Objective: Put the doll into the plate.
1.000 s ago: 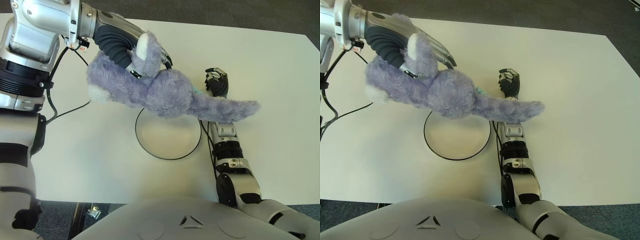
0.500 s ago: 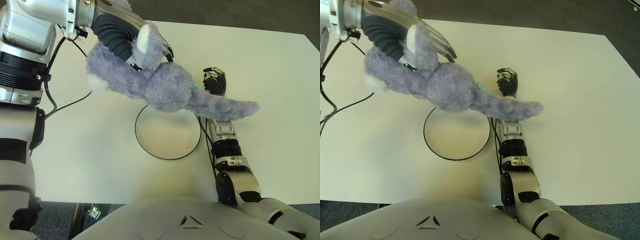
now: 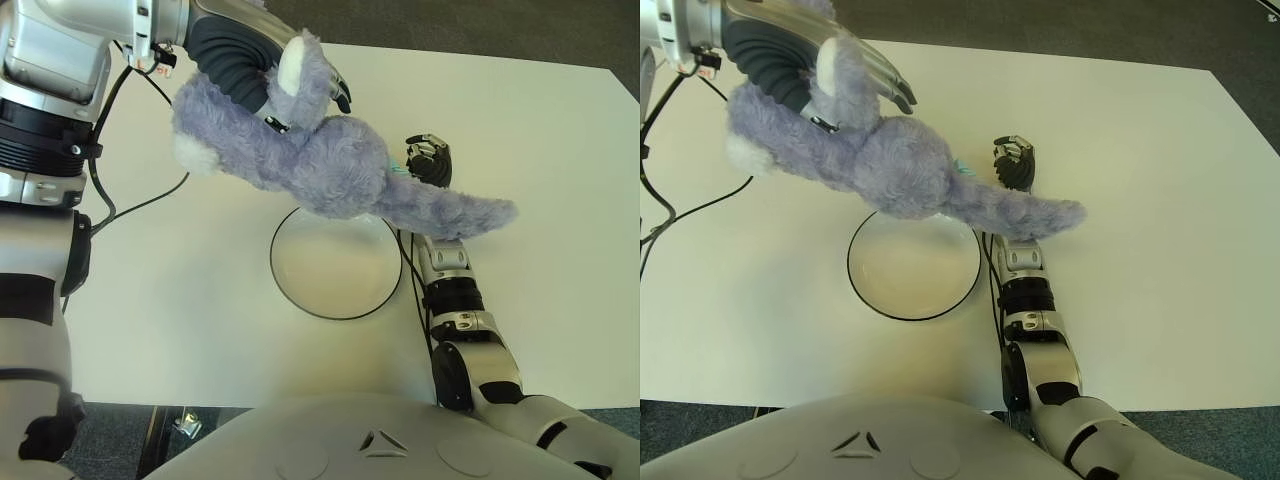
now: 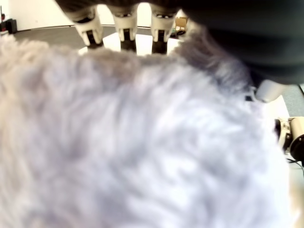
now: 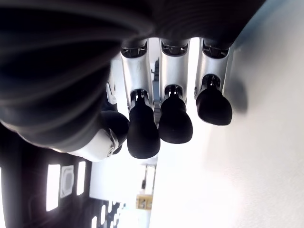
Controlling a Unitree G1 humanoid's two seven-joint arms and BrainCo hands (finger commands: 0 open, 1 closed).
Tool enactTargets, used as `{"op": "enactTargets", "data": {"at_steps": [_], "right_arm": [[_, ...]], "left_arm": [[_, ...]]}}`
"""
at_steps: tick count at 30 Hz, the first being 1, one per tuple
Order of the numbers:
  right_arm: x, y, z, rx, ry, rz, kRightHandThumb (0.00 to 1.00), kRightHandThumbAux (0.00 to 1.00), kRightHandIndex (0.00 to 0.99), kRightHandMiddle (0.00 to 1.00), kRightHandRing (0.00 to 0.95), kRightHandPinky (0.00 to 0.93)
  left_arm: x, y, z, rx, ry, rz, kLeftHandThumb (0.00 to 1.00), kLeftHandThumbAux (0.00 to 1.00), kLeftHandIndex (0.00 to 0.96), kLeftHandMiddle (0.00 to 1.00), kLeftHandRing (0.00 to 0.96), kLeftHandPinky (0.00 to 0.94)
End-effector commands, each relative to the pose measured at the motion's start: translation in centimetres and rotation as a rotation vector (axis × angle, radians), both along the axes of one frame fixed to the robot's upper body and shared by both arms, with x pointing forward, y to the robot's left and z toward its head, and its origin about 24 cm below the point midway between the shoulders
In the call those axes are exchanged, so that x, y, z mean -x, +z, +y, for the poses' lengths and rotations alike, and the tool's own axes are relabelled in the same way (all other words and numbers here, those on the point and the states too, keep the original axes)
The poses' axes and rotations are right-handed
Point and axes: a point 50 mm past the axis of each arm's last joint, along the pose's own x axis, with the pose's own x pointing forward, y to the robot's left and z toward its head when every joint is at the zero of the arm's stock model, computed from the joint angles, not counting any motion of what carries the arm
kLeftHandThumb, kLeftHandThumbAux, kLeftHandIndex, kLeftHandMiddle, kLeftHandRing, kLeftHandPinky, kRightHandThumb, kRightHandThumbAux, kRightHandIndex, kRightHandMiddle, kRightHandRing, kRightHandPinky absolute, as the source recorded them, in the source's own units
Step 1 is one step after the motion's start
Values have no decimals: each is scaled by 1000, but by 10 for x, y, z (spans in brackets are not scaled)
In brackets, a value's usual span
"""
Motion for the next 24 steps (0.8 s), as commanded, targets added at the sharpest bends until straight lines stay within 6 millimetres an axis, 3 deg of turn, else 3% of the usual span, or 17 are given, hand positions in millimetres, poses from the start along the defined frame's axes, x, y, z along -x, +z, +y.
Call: {"op": "enactTargets", "data": {"at_steps": [1,13,17,24], "right_arm": [[7,-24,-2,-15,-3,107,713,716,441,771,762,753],[1,-28,-7,-24,-1,120,713,716,441,769,757,751],[-5,-28,-12,-27,4,119,714,716,440,766,756,747],[-11,-26,-18,-28,15,102,714,716,440,766,757,749]], "left_arm": [[-2,-4,-4,0,-6,-25,718,251,0,0,0,0],[-10,-4,-7,71,5,-56,691,242,0,0,0,0],[-17,-18,-18,58,7,-24,673,239,0,0,0,0],[-25,-19,-22,64,0,-27,625,207,0,0,0,0]]}}
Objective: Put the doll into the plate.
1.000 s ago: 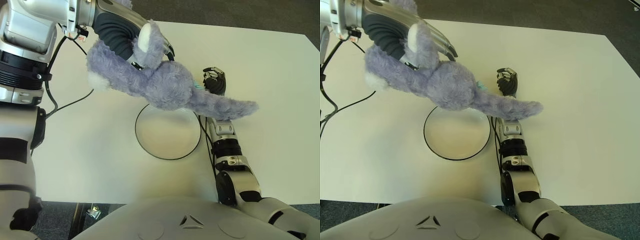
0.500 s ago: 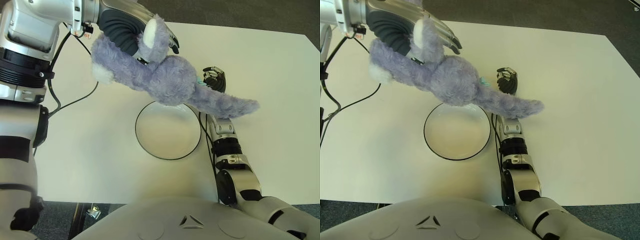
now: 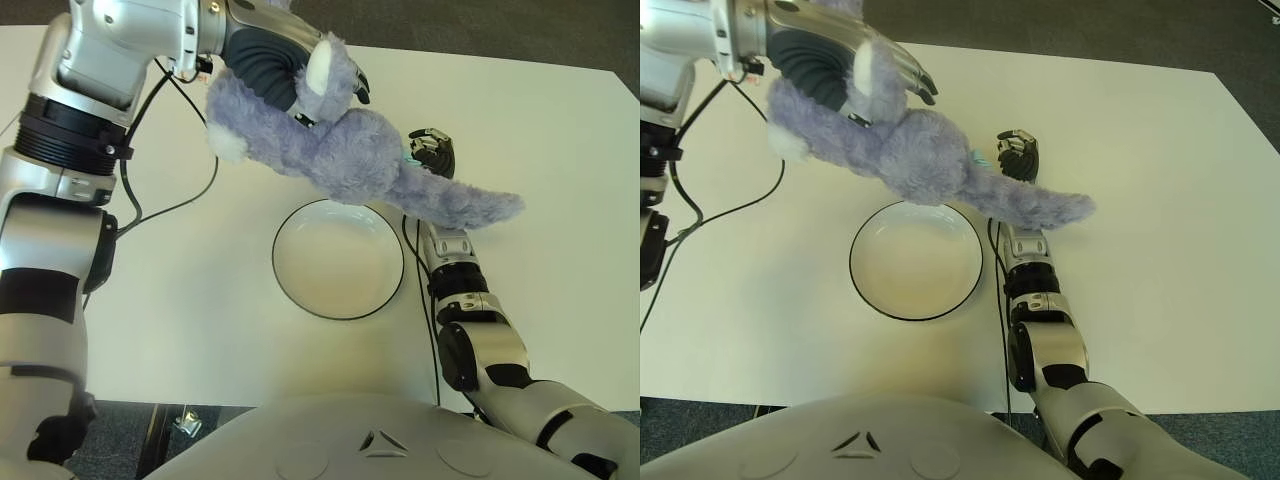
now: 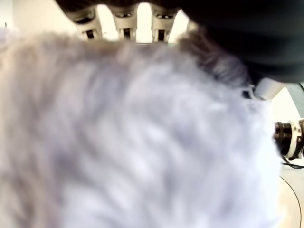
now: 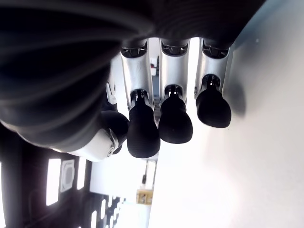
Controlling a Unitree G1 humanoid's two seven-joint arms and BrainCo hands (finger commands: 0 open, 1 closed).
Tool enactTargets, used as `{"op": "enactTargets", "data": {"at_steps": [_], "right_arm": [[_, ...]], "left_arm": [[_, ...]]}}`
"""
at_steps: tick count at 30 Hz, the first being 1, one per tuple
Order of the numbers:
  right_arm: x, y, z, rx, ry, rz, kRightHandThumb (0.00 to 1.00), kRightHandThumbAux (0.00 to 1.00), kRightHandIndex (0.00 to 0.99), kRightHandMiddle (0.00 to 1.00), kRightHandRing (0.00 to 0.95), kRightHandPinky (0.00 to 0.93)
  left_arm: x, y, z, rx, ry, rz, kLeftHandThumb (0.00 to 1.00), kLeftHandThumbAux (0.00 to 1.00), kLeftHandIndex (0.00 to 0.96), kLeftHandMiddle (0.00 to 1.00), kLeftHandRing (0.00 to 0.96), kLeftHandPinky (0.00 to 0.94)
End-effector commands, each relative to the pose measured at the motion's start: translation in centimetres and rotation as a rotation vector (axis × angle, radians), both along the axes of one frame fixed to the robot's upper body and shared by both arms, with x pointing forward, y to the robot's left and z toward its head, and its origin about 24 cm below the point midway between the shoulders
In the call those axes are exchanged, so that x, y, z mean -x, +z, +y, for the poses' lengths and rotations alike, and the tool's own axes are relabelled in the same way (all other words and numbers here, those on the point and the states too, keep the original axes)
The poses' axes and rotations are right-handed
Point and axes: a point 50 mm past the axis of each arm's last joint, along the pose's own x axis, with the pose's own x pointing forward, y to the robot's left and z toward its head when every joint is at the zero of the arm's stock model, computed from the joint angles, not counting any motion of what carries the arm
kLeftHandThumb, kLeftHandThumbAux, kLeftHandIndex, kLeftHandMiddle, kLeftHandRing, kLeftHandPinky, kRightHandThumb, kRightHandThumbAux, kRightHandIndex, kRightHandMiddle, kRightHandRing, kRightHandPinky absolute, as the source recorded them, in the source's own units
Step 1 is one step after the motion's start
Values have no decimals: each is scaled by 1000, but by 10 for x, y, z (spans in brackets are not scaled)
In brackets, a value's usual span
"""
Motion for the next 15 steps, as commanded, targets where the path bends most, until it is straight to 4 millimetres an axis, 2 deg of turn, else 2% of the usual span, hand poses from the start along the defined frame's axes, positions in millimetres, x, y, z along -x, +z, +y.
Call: {"op": "enactTargets", "data": {"at_steps": [1,8,15], "right_arm": [[6,-25,-7,-36,-10,102,714,716,440,766,757,749],[1,-22,-13,-27,-3,91,713,716,440,764,757,733],[-3,-16,-19,1,11,77,712,716,440,760,757,726]], "left_arm": [[-6,0,-5,11,-15,-22,620,204,0,0,0,0],[-14,-7,-6,25,-19,-15,574,172,0,0,0,0],[-21,-11,-8,115,-26,4,544,147,0,0,0,0]]}}
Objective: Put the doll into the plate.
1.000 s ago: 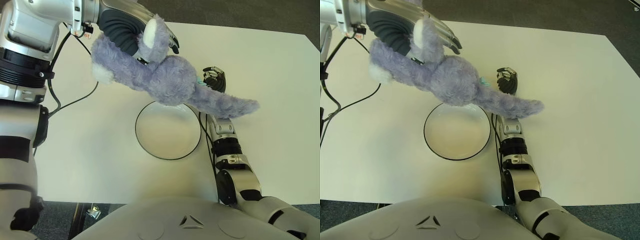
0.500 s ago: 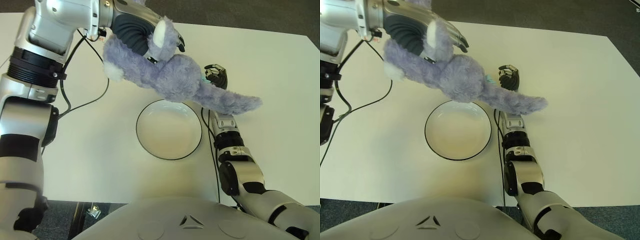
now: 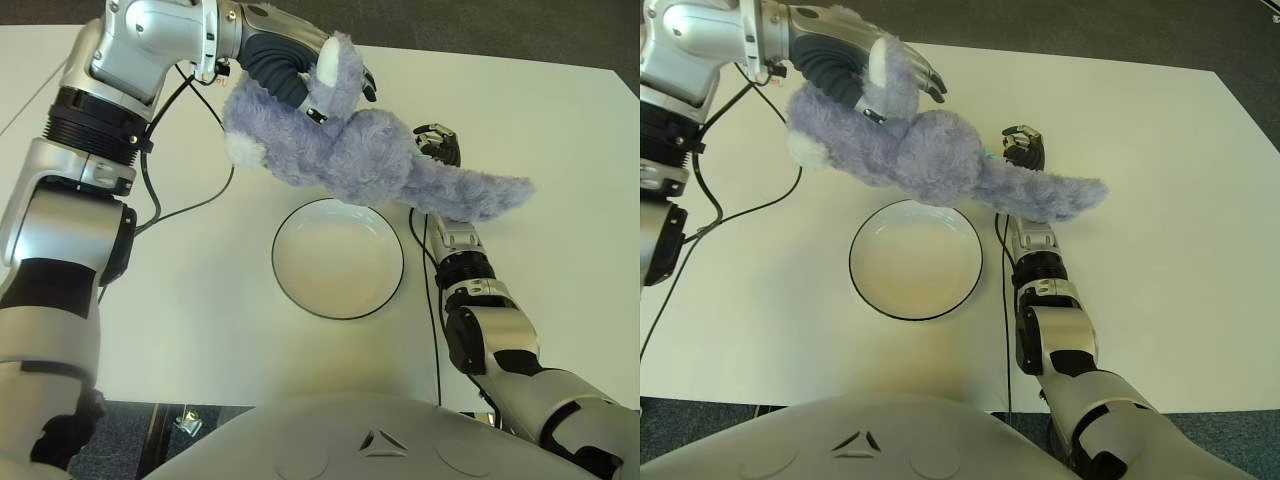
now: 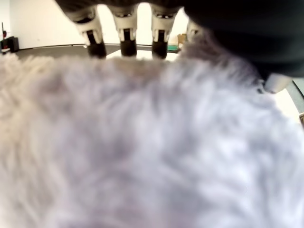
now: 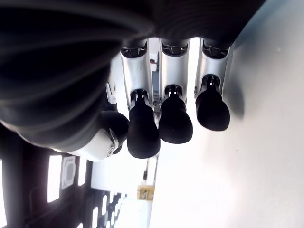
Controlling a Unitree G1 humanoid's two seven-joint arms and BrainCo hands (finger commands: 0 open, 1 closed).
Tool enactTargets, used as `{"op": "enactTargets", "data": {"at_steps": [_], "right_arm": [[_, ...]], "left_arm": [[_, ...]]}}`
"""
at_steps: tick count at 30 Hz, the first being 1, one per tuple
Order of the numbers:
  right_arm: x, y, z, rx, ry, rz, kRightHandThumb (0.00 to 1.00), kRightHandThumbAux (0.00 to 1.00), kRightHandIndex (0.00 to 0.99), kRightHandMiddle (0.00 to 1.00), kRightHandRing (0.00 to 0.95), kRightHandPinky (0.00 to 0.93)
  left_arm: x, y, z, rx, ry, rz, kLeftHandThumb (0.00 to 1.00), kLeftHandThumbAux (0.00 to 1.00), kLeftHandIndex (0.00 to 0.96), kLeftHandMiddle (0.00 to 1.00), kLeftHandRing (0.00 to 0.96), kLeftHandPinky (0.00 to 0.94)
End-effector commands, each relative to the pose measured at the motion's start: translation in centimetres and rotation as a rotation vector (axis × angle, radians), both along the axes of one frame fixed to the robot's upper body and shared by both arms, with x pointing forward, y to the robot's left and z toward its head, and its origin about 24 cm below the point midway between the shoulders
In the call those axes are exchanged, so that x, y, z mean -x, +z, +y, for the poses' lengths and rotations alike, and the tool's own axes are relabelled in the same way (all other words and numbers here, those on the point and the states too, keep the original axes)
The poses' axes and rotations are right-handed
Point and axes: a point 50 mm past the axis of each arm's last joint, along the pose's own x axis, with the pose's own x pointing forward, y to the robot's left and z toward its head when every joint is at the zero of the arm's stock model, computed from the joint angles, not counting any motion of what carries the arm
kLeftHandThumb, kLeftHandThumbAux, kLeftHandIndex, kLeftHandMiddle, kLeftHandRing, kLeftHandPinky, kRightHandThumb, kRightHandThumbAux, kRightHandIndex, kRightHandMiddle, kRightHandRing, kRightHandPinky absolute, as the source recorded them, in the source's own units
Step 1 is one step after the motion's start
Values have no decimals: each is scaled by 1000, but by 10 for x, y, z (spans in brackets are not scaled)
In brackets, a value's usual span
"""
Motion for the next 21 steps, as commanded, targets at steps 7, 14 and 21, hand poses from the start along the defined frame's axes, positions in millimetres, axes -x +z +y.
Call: {"op": "enactTargets", "data": {"at_steps": [7,14,21], "right_arm": [[2,-12,-7,-10,6,68,709,719,440,761,766,726],[0,-5,-8,2,12,50,709,720,440,766,770,746],[-2,-4,-9,15,8,51,707,721,439,763,773,734]], "left_arm": [[-6,-1,-4,98,-23,-7,539,140,0,0,0,0],[-6,0,-2,92,-33,-11,539,141,0,0,0,0],[-6,1,0,59,-30,-9,526,129,0,0,0,0]]}}
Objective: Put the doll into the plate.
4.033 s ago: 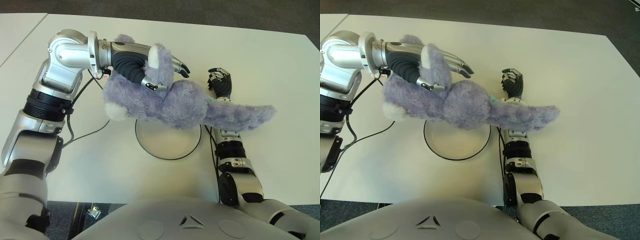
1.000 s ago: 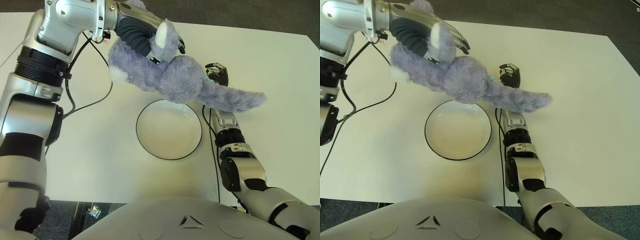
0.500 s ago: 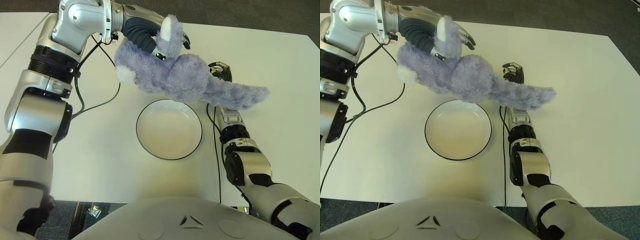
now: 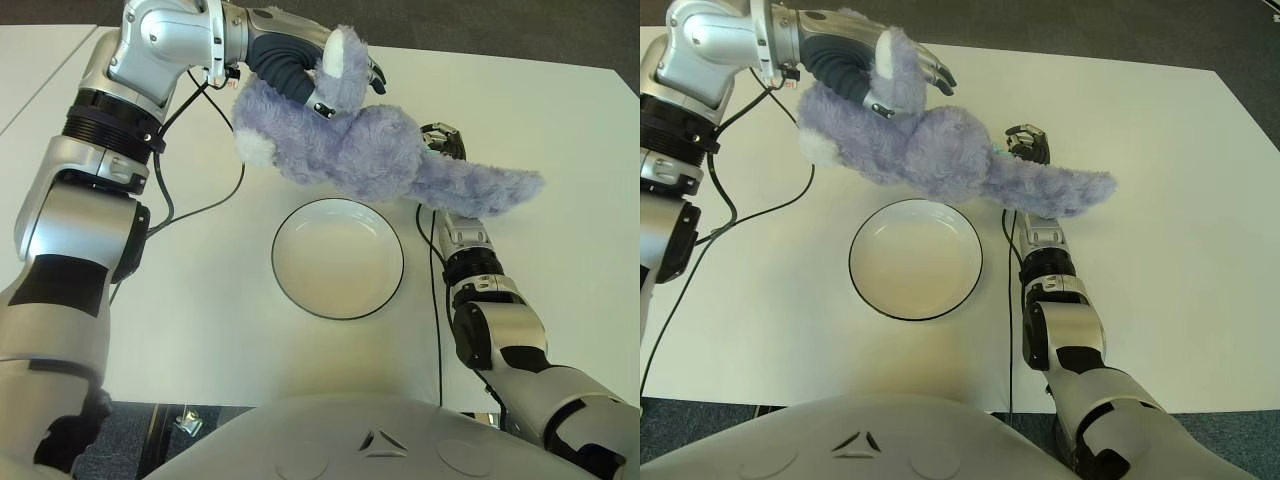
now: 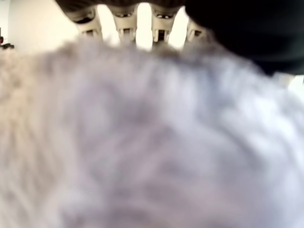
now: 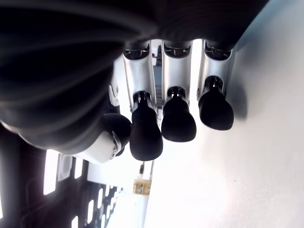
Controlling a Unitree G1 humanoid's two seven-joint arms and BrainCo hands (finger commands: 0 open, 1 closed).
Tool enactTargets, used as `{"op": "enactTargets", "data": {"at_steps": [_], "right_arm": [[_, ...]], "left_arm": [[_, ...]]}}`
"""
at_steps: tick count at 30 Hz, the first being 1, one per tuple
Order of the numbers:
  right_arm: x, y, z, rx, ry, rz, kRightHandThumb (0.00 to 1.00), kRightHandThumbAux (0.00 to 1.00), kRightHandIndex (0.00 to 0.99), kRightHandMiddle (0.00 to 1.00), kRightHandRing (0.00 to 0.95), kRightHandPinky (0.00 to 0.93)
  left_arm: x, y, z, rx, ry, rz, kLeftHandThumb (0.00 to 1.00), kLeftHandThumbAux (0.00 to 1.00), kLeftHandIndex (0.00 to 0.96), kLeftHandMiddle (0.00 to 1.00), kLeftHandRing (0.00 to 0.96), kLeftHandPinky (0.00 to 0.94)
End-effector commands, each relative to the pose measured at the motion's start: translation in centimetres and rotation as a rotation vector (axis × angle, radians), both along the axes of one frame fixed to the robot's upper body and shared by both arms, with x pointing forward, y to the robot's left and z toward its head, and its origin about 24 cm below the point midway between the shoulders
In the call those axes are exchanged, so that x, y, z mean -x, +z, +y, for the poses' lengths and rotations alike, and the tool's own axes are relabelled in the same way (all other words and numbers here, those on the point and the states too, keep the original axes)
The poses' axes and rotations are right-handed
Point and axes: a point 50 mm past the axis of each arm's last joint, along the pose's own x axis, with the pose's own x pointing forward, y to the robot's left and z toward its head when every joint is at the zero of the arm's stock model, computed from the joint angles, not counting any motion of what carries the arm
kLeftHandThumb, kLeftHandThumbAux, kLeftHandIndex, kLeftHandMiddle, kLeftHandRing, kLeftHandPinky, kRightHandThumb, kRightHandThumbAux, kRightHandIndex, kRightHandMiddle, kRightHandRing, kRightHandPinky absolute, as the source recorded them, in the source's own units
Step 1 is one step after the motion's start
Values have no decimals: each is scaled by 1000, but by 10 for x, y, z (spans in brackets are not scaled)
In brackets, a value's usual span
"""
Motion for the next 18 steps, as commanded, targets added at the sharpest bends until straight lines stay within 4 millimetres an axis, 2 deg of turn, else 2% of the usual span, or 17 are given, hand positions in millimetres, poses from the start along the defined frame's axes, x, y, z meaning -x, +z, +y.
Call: {"op": "enactTargets", "data": {"at_steps": [1,12,18], "right_arm": [[1,-9,-1,-6,-12,53,707,721,439,762,772,735],[1,-10,-1,1,-8,59,707,721,438,759,771,739],[0,-12,-1,28,-16,88,709,719,439,760,765,746]], "left_arm": [[1,3,3,-19,1,-2,526,128,0,0,0,0],[6,5,3,-32,-27,-10,522,134,0,0,0,0],[13,7,7,-26,-43,69,554,163,0,0,0,0]]}}
